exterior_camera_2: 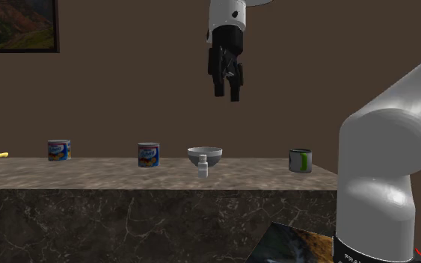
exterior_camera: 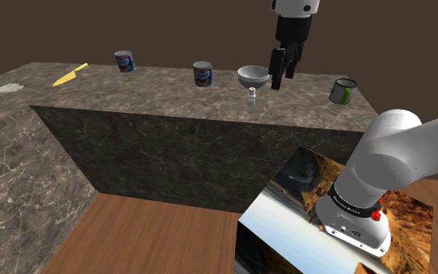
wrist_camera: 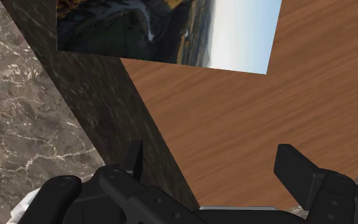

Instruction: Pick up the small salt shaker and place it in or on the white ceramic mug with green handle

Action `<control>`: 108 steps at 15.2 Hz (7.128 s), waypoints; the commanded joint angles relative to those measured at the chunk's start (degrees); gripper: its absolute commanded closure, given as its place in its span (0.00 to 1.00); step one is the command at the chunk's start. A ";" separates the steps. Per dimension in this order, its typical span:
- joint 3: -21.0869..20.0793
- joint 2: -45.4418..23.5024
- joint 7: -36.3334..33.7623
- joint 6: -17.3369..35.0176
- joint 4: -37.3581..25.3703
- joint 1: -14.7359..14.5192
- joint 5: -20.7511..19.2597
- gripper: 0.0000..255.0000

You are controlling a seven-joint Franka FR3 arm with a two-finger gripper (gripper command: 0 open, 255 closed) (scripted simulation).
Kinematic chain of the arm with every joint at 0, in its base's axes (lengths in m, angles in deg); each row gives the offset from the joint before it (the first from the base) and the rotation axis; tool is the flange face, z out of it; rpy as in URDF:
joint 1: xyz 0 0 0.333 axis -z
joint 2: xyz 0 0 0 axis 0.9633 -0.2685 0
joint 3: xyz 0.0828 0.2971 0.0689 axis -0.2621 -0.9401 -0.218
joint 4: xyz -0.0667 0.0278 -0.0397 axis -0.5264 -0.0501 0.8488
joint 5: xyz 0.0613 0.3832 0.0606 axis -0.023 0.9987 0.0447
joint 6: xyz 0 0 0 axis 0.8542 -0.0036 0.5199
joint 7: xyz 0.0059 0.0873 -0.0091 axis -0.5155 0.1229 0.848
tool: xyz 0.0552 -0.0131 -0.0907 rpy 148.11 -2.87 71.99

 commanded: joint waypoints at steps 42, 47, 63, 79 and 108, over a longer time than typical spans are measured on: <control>18.39 -57.67 27.06 36.79 -22.40 8.34 1.35 0.00; 18.39 -57.67 27.06 36.78 -22.40 8.34 1.35 0.00; 18.55 -55.59 26.42 32.58 -24.63 8.19 0.47 1.00; 18.69 -52.02 25.33 20.98 -32.84 8.00 -0.94 1.00; 30.19 -42.92 46.48 10.92 -34.17 18.69 -4.50 1.00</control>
